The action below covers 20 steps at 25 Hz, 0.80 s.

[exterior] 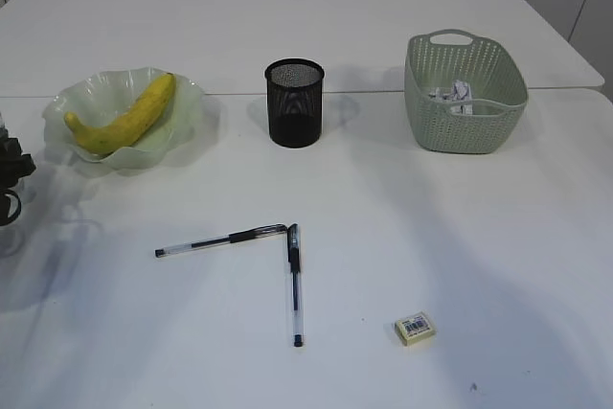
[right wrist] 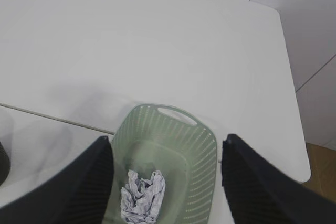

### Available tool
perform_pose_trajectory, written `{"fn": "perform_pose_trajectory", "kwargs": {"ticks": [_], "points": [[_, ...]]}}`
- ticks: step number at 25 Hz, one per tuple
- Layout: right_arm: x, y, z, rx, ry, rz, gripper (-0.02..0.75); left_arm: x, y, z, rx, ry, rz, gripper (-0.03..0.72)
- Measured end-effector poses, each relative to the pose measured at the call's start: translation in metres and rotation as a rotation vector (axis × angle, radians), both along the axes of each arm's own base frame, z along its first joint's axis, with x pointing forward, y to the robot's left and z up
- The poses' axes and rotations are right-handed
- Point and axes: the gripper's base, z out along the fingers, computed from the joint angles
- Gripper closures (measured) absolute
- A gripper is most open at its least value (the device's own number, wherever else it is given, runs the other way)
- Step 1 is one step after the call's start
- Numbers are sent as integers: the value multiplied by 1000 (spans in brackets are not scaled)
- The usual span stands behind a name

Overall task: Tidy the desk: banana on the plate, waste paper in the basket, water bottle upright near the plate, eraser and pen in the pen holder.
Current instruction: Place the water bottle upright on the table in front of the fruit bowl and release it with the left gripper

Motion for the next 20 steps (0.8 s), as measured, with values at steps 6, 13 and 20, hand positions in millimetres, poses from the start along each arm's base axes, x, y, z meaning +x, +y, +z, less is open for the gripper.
{"fn": "perform_pose_trajectory", "kwargs": {"ticks": [6,13,20], "points": [[1,1,2,2,-24,6,253,0,1,-1,-1,-7,8,314],[2,1,3,2,-40,9,253,5,2,-1,-1,-15,12,314],[2,1,4,4,-55,13,253,15,3,-6,3,-47,12,314]]}}
